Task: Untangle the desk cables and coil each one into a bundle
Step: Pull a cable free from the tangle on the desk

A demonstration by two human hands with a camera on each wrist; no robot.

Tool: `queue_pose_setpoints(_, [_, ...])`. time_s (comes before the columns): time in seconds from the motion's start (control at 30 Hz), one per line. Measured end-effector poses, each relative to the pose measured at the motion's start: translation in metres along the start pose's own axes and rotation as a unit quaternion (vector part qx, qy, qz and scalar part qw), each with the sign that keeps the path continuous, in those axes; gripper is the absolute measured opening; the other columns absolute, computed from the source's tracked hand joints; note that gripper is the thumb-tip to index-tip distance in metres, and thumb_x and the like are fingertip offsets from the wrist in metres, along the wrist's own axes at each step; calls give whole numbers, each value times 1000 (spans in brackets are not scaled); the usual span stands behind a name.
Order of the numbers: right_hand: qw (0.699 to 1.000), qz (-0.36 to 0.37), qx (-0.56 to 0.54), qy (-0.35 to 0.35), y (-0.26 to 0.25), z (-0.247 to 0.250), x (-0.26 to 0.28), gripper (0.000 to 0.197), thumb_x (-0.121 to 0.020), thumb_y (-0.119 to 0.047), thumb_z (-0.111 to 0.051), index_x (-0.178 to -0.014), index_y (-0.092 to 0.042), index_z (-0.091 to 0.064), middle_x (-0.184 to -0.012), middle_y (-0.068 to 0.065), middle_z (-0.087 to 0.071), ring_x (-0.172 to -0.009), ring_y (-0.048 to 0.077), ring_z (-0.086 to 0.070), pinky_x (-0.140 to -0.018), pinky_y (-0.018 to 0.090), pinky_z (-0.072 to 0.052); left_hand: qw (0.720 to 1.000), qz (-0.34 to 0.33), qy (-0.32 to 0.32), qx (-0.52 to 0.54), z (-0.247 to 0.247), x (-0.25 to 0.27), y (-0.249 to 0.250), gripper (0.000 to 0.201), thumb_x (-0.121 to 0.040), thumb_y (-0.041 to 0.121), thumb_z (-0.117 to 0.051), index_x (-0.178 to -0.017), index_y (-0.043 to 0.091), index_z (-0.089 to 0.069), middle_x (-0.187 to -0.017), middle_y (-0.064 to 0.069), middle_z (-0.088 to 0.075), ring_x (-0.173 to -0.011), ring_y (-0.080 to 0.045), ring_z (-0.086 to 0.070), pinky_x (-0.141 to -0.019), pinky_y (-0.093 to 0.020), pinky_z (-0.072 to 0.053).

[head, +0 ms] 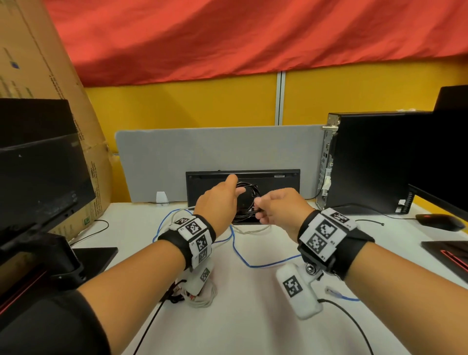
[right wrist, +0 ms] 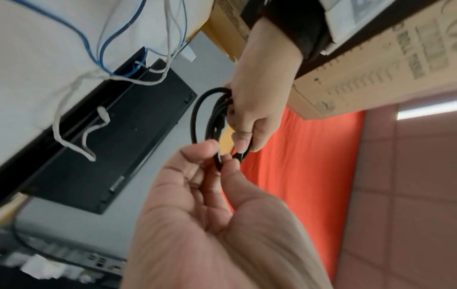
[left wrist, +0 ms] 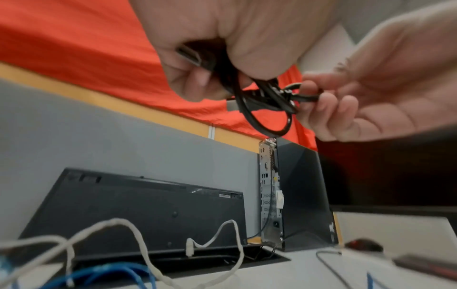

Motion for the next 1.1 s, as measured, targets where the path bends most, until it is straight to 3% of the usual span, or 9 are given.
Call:
queue_pose_setpoints(0.1, [992,9,-125,-19,2,0,0,20,-96,-9,-55,-81,-1,-64,-75,10,-62,-62,17,-56,-61,26,-51,975,46,-26,217,-1,-1,-9,17,-102,30,-43,-101,16,-51,-72,3,-56,-61,-16,-57,-55,-34,-49])
queue_pose_setpoints(0.3, [968,-86,-235,-39,10,12,-12,23,-100,-17,-50,-83,-4,-58,-55,-1,-40,-39,8,-31,-38,19,-30,801,134,-170,558,-23,13,-15,10,-95,12,-59,-101,7,-65,-69,-2,-53,-66,-14,-55,-69,-29,-50])
queue_pose_setpoints(0.4, [975,-101,-178,-89,11,16,-10,22,-98,-19,-54,-92,0,-63,-51,-3,-40,-38,7,-31,-36,18,-28,838,133,-168,501,-20,12,-24,15,-94,8,-60,-100,14,-71,-66,1,-61,-67,-10,-62,-66,-23,-53])
queue_pose_setpoints(0.5, [986,55,148,-61,-4,31,-9,15,-92,-21,-64,-89,-11,-74,-52,-8,-61,-38,3,-50,-39,13,-37,888,136,-121,422,-12,9,-33,11,-90,11,-65,-91,19,-73,-65,2,-67,-63,-6,-63,-60,-20,-53])
queue_pose_setpoints(0.63, [893,201,396,70,-16,40,-12,11,-88,-23,-69,-94,-20,-78,-76,-6,-69,-67,12,-61,-66,14,-46,841,191,-79,500,-13,12,-27,13,-90,8,-65,-86,16,-75,-65,-3,-66,-62,-15,-65,-60,-23,-54])
queue_pose_setpoints(0.8, [976,163,45,138,11,48,-21,11,-83,-2,-72,-83,-12,-77,-76,10,-74,-70,21,-73,-76,36,-60,724,247,-62,641,-22,19,-1,13,-93,7,-60,-92,5,-72,-66,-6,-60,-61,-18,-62,-64,-30,-57])
queue_pose_setpoints(0.87, [979,113,-108,128,21,41,-20,11,-85,5,-66,-86,-2,-75,-84,21,-73,-72,23,-74,-72,33,-61,695,262,-54,667,-26,22,6,13,-94,7,-58,-94,2,-70,-67,-6,-57,-61,-19,-60,-62,-29,-56])
queue_pose_setpoints(0.97, [963,42,-247,100,24,29,-16,14,-90,7,-56,-92,8,-69,-94,28,-70,-79,28,-71,-76,35,-60,682,270,-47,678,-29,25,10,14,-93,8,-60,-98,-2,-69,-68,-7,-57,-62,-19,-60,-67,-32,-57])
queue_pose_setpoints(1.1, [949,-3,-307,70,19,20,-4,16,-85,-5,-70,-96,6,-65,-77,20,-72,-63,27,-71,-58,32,-59,684,268,-50,677,-32,26,12,18,-93,9,-62,-103,-2,-70,-71,-8,-60,-66,-20,-62,-74,-36,-60])
Point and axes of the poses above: each hand's wrist, its own x-axis away from the middle knuckle, its own z-axis out of the back of the hand, y = z × x, the point moved 7 cm from there along -x, towards the middle knuckle
